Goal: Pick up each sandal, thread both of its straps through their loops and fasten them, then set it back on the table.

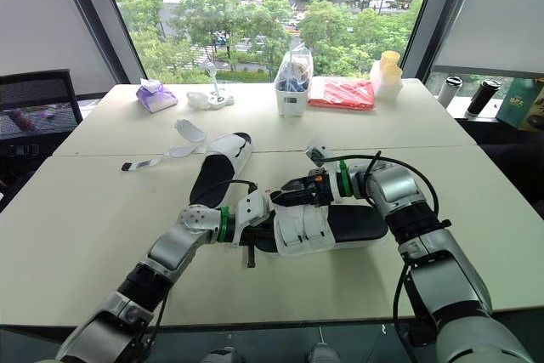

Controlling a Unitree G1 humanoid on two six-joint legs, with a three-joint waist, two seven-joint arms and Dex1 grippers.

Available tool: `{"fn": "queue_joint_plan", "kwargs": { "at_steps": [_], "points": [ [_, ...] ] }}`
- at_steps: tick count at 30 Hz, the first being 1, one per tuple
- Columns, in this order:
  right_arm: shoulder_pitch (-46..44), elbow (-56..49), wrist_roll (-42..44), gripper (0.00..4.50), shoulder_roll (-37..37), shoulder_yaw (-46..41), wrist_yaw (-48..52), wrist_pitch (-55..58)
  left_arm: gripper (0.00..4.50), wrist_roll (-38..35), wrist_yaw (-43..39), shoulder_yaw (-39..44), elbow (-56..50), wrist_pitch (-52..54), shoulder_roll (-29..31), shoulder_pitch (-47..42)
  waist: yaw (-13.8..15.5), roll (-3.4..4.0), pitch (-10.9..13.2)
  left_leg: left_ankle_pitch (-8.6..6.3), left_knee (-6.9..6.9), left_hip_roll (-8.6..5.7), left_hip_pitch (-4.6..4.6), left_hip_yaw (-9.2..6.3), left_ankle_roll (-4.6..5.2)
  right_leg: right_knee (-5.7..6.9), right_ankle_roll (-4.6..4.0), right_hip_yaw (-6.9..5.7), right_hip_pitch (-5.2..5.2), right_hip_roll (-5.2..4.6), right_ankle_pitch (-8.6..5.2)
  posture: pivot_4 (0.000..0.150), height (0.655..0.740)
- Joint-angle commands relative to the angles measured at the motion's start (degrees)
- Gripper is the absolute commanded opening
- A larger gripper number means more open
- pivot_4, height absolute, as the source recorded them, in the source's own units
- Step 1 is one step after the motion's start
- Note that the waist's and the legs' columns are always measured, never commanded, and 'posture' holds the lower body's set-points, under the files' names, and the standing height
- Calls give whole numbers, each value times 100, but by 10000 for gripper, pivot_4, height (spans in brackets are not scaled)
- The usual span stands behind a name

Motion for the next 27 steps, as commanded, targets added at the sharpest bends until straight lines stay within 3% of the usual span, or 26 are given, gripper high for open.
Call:
{"fn": "queue_joint_plan", "kwargs": {
  "at_steps": [1,2,3,13,26,27],
  "points": [
    [-172,-79,0,6360,66,-228,86,23,0,229,32,-222,280,290,116,236,-4,0,0,0,0,0,1,0,0,1,0,0,0,0,0,1500,7400],
    [-152,-132,18,1129,68,-272,74,83,0,228,35,-223,266,298,118,244,-7,0,0,0,0,0,1,0,0,1,0,0,0,0,0,1500,7400],
    [-128,-192,36,444,64,-314,65,127,0,228,36,-225,257,303,119,249,-11,0,0,0,0,0,1,0,0,1,0,0,0,0,0,1500,7400],
    [190,-791,457,444,13,-1357,-611,772,0,214,-6,-263,204,313,155,316,-71,1,0,0,1,0,0,-1,0,2,-1,1,1,0,0,1500,7400],
    [670,-1100,-649,444,-24,-371,-1268,434,0,241,-43,-304,374,235,80,186,-79,7,-7,0,2,-1,18,0,-1,9,13,3,13,0,-9,1500,7400],
    [656,-1074,-716,3119,-18,-337,-1288,377,0,237,-35,-296,379,241,75,184,-79,8,-8,0,2,-1,25,1,-1,9,19,3,19,0,-13,1500,7400]
  ]
}}
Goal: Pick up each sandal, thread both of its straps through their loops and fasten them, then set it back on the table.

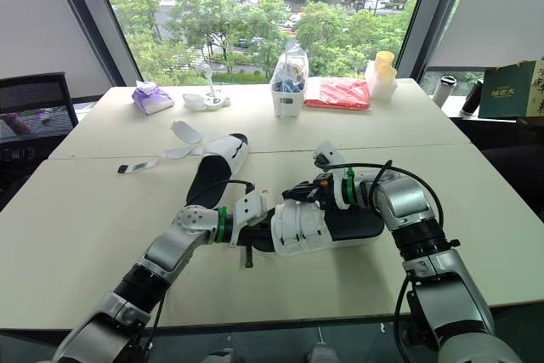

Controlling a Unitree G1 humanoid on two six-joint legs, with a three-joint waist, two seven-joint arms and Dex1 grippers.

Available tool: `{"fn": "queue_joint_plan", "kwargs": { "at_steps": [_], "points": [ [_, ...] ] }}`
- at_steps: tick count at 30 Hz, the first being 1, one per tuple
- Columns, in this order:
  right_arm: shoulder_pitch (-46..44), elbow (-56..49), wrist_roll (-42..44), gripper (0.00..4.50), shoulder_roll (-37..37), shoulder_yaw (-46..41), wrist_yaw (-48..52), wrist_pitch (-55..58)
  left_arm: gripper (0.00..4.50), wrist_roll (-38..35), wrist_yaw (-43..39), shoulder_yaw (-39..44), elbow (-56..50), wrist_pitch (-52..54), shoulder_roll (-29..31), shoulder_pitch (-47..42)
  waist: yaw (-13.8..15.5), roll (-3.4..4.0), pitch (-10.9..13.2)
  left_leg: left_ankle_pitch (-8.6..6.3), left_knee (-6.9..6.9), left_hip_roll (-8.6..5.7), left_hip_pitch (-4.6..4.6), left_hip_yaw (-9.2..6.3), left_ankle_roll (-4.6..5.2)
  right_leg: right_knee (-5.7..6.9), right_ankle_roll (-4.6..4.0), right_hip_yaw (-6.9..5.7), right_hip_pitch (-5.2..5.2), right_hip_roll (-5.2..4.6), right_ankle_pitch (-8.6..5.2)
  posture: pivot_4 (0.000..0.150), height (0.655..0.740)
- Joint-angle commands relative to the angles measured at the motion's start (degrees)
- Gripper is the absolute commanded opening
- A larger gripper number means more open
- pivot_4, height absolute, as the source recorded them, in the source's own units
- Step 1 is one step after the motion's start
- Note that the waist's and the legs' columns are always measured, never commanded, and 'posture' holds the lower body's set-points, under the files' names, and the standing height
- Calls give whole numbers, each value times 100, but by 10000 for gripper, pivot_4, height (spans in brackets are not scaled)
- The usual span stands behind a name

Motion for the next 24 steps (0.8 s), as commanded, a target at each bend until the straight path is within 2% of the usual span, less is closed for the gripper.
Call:
{"fn": "queue_joint_plan", "kwargs": {
  "at_steps": [1,4,9,14,18,24],
  "points": [
    [-51,5,-349,6336,-34,213,-136,-192,0,235,-14,-303,374,214,2,182,0,1,-1,0,0,0,10,0,0,0,3,0,9,0,-3,1500,7400],
    [-91,97,-428,18787,-27,193,-98,-339,0,224,18,-281,386,226,-15,179,5,2,-1,0,-1,0,17,0,-1,0,3,0,16,0,-4,1500,7400],
    [-268,268,-275,43882,77,-308,-315,-375,0,213,51,-244,383,212,-27,196,12,2,-1,0,-3,-1,16,0,0,-1,3,2,16,-1,-3,1500,7400],
    [-382,71,666,44548,-51,-1501,-373,441,0,-69,236,148,154,335,-63,295,12,5,2,0,-3,-5,11,0,0,-2,-12,6,14,-4,6,1500,7400],
    [39,-384,1560,44548,-531,-2356,-202,1579,0,-605,326,718,-535,807,96,503,-7,6,3,0,-11,-2,0,-1,0,-1,-13,6,-2,-2,7,1500,7400],
    [1178,-1041,2115,44548,-1283,-2518,122,2290,0,-1389,323,1367,-1609,1662,565,721,-42,15,23,-1,-15,5,-47,6,3,50,-4,9,-83,4,12,1500,7400]
  ]
}}
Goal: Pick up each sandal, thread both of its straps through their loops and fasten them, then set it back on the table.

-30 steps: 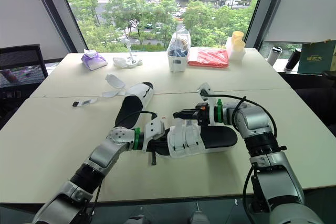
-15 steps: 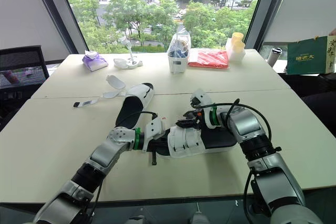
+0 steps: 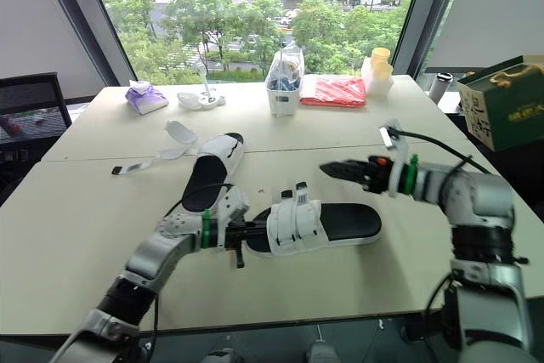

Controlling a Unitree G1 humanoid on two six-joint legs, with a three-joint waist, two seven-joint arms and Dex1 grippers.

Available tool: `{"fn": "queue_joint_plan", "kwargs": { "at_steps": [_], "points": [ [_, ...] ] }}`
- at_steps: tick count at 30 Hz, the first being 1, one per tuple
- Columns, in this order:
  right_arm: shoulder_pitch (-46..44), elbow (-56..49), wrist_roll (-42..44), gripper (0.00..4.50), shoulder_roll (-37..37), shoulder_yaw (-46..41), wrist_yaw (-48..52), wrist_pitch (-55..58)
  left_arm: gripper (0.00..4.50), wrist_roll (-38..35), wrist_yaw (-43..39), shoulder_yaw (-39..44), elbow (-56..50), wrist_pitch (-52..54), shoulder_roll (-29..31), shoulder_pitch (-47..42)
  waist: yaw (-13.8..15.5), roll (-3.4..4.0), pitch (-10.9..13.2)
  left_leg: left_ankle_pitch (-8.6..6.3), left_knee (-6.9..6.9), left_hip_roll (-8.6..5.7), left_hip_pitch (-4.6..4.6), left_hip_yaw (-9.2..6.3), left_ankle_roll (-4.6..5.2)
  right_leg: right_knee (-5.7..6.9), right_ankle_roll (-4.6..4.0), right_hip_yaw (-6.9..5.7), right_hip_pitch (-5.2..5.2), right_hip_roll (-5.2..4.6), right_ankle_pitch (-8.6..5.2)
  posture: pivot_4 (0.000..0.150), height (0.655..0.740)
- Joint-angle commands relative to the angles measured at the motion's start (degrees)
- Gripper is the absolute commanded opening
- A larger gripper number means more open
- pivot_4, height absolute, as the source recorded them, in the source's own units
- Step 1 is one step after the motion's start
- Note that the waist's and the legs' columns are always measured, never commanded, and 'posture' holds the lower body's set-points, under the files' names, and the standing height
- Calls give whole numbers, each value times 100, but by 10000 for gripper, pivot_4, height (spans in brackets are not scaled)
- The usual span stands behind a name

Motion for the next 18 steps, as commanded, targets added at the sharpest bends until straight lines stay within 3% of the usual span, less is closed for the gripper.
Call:
{"fn": "queue_joint_plan", "kwargs": {
  "at_steps": [1,5,6,8,15,18],
  "points": [
    [350,-511,436,44548,-205,-98,214,288,0,-509,63,449,-634,456,162,20,6,18,23,0,0,0,-1,1,1,4,0,0,-4,0,-1,1500,7400],
    [603,-532,648,44548,-117,-106,135,452,0,-891,66,741,-959,862,362,-57,2,13,45,1,12,0,0,13,1,6,1,9,-4,1,-18,1500,7400],
    [633,-486,644,44922,-31,-48,79,436,2432,-1029,30,812,-1014,987,417,-81,2,7,48,1,15,0,1,13,1,6,0,9,-2,1,-18,1500,7400],
    [670,-443,641,45000,47,40,25,408,8279,-1185,37,858,-1108,1128,490,-97,5,2,51,2,17,1,1,14,0,6,-1,10,-2,2,-18,1500,7400],
    [480,-287,650,45000,305,583,108,423,43041,-1553,-43,957,-1461,1479,853,-116,18,-4,59,1,11,0,-4,13,0,1,-13,10,-4,2,-4,1500,7400],
    [217,-1,800,45000,638,653,58,617,44203,-1673,108,1132,-1558,1583,970,-268,9,-3,64,1,9,0,-4,13,0,1,-14,10,-5,2,-5,1500,7400]
  ]
}}
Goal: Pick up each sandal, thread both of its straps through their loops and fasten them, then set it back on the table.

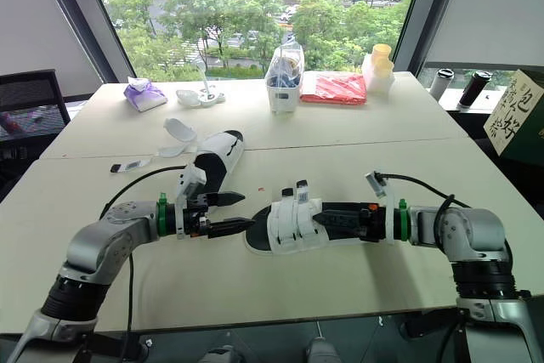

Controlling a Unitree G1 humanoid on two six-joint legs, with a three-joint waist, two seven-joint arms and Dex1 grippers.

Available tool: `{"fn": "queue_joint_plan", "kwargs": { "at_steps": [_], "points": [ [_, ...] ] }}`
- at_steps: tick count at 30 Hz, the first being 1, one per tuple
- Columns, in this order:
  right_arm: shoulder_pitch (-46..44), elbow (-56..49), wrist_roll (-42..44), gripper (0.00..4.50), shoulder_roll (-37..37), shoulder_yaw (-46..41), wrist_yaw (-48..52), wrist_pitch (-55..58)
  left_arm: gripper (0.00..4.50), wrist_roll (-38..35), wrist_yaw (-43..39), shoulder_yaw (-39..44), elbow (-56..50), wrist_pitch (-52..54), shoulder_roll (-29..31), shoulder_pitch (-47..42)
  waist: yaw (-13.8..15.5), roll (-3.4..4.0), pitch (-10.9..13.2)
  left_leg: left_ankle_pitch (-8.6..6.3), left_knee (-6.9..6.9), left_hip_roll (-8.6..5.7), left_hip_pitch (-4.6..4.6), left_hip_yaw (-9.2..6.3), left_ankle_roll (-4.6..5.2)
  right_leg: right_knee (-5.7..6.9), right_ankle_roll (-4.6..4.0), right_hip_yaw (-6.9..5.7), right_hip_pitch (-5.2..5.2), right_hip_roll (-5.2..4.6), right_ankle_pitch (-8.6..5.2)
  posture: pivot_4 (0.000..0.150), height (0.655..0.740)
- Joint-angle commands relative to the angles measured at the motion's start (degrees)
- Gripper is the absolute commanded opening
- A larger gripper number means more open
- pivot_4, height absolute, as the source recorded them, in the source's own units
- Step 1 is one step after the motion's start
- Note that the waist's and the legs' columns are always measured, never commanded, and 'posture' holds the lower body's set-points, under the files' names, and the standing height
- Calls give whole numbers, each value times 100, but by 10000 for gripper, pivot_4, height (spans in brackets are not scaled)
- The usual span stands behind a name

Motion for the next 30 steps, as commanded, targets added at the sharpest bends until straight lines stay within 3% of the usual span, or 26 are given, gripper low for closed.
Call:
{"fn": "queue_joint_plan", "kwargs": {
  "at_steps": [1,6,8,9,14,17,21,23,27,30],
  "points": [
    [-355,192,250,45000,303,23,20,159,44203,-259,119,319,-305,94,131,-252,-3,0,3,0,0,0,0,0,0,1,-1,0,-1,0,0,1500,7400],
    [-771,549,259,45000,800,154,-39,244,44203,-367,307,359,-527,195,217,-254,-9,2,3,0,0,1,2,-1,0,4,-2,0,-1,3,1,1500,7400],
    [-872,592,218,39651,901,215,-72,257,45000,-361,372,332,-604,198,237,-202,-6,2,5,1,1,0,1,1,-1,3,4,2,-1,2,5,1500,7400],
    [-861,547,186,36352,911,277,-77,259,45000,-365,418,337,-621,205,234,-178,-4,3,5,1,1,0,0,0,-1,2,10,2,-2,2,9,1500,7400],
    [-743,257,361,10751,1111,-144,-594,486,45000,-424,566,382,-732,224,249,-36,8,4,6,1,-6,0,-5,-2,-1,1,13,2,-7,2,8,1500,7400],
    [-866,200,557,132,1400,-942,-1284,624,45000,-487,616,401,-799,257,266,-33,9,4,5,1,-5,0,-4,-2,-1,2,13,2,-8,2,9,1500,7400],
    [-1753,830,703,132,1742,-2946,-3332,-398,45000,-504,687,422,-703,221,245,-232,5,20,26,12,0,0,-4,2,-20,3,-12,6,-8,2,12,1500,7400],
    [-2091,1171,602,132,1778,-3539,-4295,-1038,45000,-525,748,407,-639,201,176,-334,34,19,34,24,1,-1,-6,3,-37,1,-27,8,-10,2,17,1500,7400],
    [-2585,1923,14,132,2063,-3907,-5753,-2811,45000,-464,811,292,-426,83,-9,-524,-2,11,29,24,-10,1,-3,0,-36,0,-19,6,-7,5,16,1500,7400],
    [-2817,2686,-349,132,2286,-3892,-6236,-4121,45000,-375,892,232,-262,-31,-170,-626,-95,12,30,24,-14,3,-1,10,-35,0,0,11,-9,5,24,1500,7400]
  ]
}}
